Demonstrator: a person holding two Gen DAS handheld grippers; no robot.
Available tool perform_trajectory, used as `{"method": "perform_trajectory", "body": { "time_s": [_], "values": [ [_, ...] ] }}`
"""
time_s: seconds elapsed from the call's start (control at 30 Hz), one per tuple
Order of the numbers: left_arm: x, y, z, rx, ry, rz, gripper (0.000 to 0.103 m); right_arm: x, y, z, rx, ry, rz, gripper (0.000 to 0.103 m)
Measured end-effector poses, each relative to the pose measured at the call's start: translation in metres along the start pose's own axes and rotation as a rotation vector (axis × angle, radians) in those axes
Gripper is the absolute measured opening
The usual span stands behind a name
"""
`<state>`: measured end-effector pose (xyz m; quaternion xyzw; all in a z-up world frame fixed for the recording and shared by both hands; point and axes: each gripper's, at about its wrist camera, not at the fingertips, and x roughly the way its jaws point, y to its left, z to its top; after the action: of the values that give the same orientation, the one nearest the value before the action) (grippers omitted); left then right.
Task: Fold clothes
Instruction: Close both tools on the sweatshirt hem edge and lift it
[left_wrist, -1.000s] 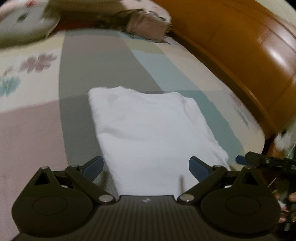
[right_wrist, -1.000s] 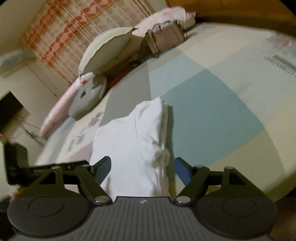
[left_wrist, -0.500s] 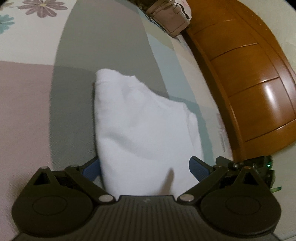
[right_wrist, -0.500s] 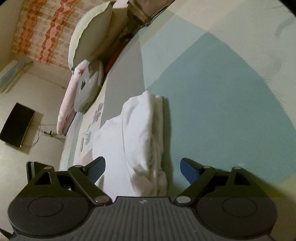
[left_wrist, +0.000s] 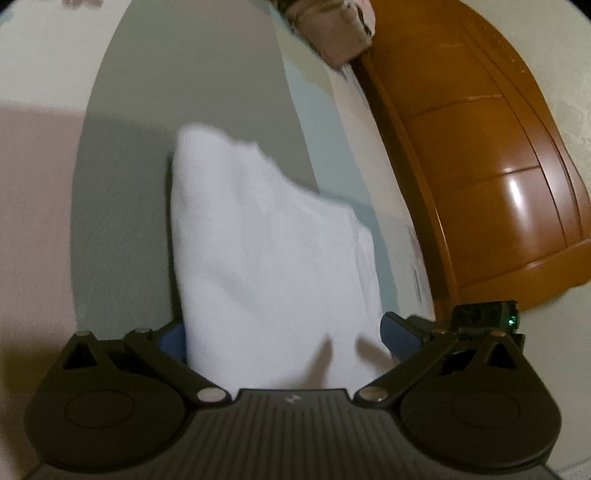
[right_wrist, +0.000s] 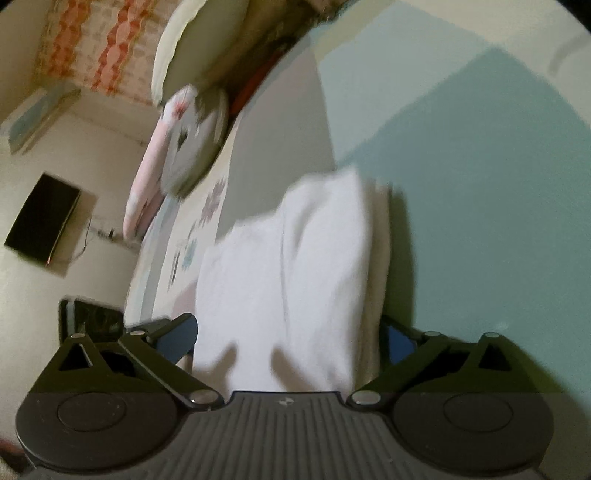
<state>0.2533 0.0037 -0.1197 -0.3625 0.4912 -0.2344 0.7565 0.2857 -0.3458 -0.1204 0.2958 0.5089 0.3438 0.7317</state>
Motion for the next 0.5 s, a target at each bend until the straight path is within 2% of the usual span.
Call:
{"method": "perform_trajectory", "body": {
  "time_s": [0.1, 0.2, 0.5],
  "values": [
    [-0.005, 0.004, -0.011, 0.007, 0.022, -0.023, 0.102, -0.008, 0.006, -0.023, -0.034, 0.035, -0.01, 0.103],
    [-0.003, 0.006, -0.01, 0.005, 0.023, -0.042, 0.102, -0.01, 0.007, -0.026, -0.035, 0.026, -0.009, 0.103],
    [0.014, 0.003, 0.004, 0.014, 0.018, -0.066, 0.101, 0.006, -0.001, 0.002, -0.006, -0.027, 0.028, 0.102]
  ]
}}
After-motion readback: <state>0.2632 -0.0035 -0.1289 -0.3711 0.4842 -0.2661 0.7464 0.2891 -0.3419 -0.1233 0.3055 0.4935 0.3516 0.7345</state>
